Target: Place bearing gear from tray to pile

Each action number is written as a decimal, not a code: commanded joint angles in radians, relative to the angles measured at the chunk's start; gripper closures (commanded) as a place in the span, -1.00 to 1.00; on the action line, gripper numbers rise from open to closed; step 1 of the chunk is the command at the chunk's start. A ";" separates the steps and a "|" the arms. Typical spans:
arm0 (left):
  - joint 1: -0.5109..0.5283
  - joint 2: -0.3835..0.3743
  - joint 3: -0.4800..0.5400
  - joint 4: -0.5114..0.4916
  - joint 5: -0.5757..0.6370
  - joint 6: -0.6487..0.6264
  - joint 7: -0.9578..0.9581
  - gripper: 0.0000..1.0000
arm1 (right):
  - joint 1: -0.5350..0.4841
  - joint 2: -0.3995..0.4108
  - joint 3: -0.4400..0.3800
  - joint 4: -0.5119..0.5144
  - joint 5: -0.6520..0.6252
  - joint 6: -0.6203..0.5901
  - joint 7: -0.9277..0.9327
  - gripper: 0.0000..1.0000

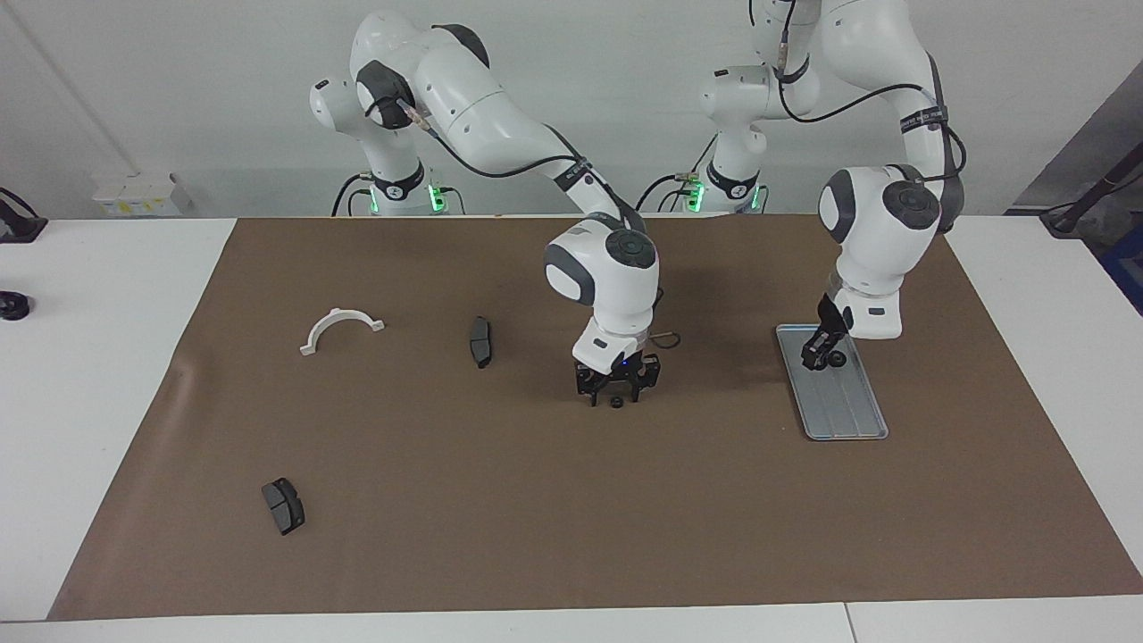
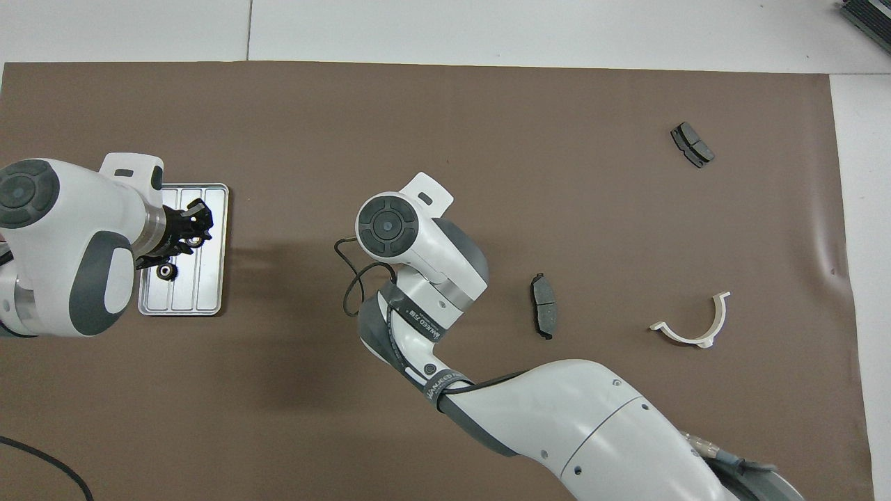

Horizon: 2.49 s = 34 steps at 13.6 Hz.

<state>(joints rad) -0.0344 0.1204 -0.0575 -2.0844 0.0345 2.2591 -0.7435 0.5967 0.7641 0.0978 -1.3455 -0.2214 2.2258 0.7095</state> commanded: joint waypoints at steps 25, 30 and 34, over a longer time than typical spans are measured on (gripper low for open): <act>-0.280 0.018 -0.002 0.049 0.008 0.066 0.087 1.00 | -0.296 -0.133 0.008 0.025 0.126 -0.208 -0.470 1.00; -0.436 0.273 -0.001 0.301 -0.045 0.145 -0.003 1.00 | -0.495 -0.167 0.008 -0.003 0.126 -0.262 -0.773 1.00; -0.513 0.343 0.001 0.308 -0.048 0.253 -0.071 0.84 | -0.636 -0.180 0.008 -0.052 0.126 -0.241 -0.936 1.00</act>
<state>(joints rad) -0.5227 0.4288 -0.0742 -1.8002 0.0007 2.4728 -0.8012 0.0183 0.6132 0.0916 -1.3416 -0.1128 1.9628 -0.1645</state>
